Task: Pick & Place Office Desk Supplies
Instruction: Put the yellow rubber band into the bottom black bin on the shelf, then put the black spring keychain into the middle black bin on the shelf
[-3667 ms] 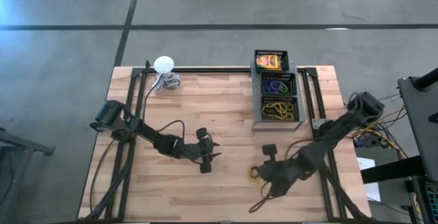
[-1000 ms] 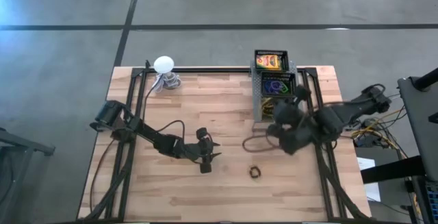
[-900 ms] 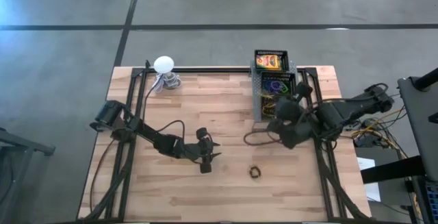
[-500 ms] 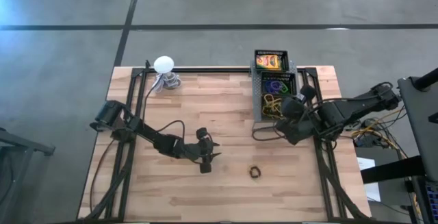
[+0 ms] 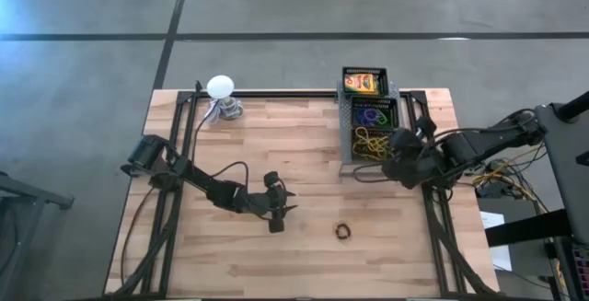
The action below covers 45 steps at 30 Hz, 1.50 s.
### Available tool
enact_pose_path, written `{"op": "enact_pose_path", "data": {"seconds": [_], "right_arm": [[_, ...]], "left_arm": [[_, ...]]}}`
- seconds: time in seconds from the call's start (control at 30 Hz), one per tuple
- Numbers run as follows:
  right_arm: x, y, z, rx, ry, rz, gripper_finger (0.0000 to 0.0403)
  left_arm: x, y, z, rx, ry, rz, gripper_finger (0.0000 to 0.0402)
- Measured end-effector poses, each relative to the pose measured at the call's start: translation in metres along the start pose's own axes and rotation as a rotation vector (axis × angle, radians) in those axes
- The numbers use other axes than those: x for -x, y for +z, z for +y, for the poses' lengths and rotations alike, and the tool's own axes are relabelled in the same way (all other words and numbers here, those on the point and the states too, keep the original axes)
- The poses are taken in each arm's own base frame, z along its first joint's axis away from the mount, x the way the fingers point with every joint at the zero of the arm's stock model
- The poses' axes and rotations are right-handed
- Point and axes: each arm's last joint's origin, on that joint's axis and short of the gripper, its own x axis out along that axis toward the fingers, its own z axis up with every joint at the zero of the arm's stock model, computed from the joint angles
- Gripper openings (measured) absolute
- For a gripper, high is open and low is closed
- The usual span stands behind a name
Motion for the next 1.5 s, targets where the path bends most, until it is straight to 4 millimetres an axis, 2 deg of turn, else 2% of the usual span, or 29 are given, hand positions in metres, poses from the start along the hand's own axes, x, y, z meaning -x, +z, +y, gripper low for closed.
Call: {"op": "enact_pose_path", "data": {"seconds": [0.13,0.3,0.47,0.67,0.83,0.93,1.03,1.13,1.23,1.33,1.5], "right_arm": [[0.005,-0.003,-0.007,-0.043,0.121,0.084,0.0040],[0.014,0.001,-0.017,-0.129,0.108,-0.012,0.0054],[0.015,0.005,-0.013,-0.116,0.052,-0.143,0.0048],[0.005,-0.001,-0.001,-0.100,0.049,-0.138,0.0053],[0.004,-0.004,-0.004,-0.119,0.064,-0.125,0.0091],[0.008,0.002,0.000,-0.153,0.113,-0.154,0.0123],[0.012,0.013,0.020,-0.118,0.278,-0.203,0.0148],[0.012,0.018,0.053,-0.025,0.494,-0.276,0.0161],[0.009,0.015,0.089,0.036,0.640,-0.349,0.0164],[-0.001,-0.001,0.122,0.097,0.690,-0.309,0.0164],[-0.027,-0.037,0.159,0.089,0.692,-0.041,0.0164]], "left_arm": [[0.000,0.000,0.000,0.000,0.000,0.000,0.0168],[0.000,0.000,0.000,0.000,0.000,0.000,0.0168],[0.000,0.000,0.000,0.000,0.000,0.000,0.0168],[0.000,0.000,0.000,0.000,0.000,0.000,0.0168],[0.000,0.000,0.000,0.000,0.000,0.000,0.0168],[0.000,0.000,0.000,0.000,0.000,0.000,0.0168],[0.000,0.000,0.000,0.000,0.001,0.000,0.0168],[0.000,0.000,0.000,0.000,0.001,-0.001,0.0168],[0.000,0.000,0.000,0.000,0.001,0.000,0.0168],[0.000,0.000,0.000,0.001,0.001,0.000,0.0168],[0.000,0.000,0.000,0.001,0.001,0.000,0.0168]]}}
